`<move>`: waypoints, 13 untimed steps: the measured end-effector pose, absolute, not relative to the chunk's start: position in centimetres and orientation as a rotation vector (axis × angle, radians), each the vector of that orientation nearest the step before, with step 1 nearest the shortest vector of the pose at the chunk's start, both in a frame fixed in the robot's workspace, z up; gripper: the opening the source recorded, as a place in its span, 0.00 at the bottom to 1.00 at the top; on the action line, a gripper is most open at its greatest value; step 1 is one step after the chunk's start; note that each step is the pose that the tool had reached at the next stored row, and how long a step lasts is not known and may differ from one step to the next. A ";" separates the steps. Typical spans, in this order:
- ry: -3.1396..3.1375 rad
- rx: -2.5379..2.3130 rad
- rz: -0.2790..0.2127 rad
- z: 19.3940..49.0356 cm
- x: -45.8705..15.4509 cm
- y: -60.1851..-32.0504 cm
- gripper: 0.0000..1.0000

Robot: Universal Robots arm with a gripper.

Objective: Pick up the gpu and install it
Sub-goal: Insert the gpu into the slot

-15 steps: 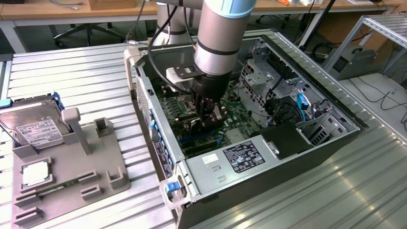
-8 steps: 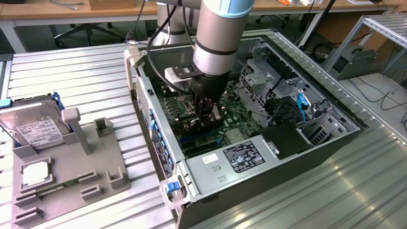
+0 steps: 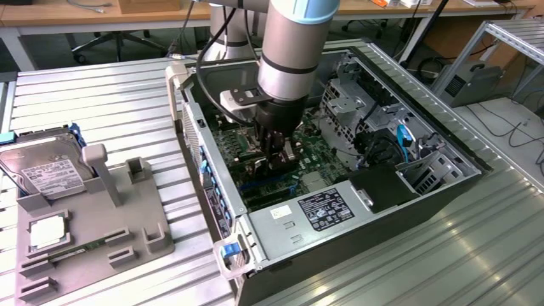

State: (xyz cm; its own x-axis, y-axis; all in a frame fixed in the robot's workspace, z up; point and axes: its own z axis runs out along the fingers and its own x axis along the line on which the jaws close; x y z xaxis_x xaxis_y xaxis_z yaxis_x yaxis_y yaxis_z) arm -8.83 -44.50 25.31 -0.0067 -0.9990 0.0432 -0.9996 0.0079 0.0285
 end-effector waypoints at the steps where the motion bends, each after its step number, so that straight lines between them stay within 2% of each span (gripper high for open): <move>1: -2.194 2.178 0.016 25.3 -8.8 -44.5 0.27; 9: -2.194 2.178 0.016 25.2 -8.8 -44.5 0.27; 11: -2.205 2.190 -0.011 25.3 -8.8 -44.8 0.27; 13: -2.201 2.188 -0.018 25.7 -8.8 -45.1 0.27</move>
State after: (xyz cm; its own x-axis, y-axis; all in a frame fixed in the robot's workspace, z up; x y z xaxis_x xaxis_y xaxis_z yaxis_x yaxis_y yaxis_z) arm -8.82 -45.10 25.68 -0.0056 -0.9998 0.0192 -0.9993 0.0063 0.0355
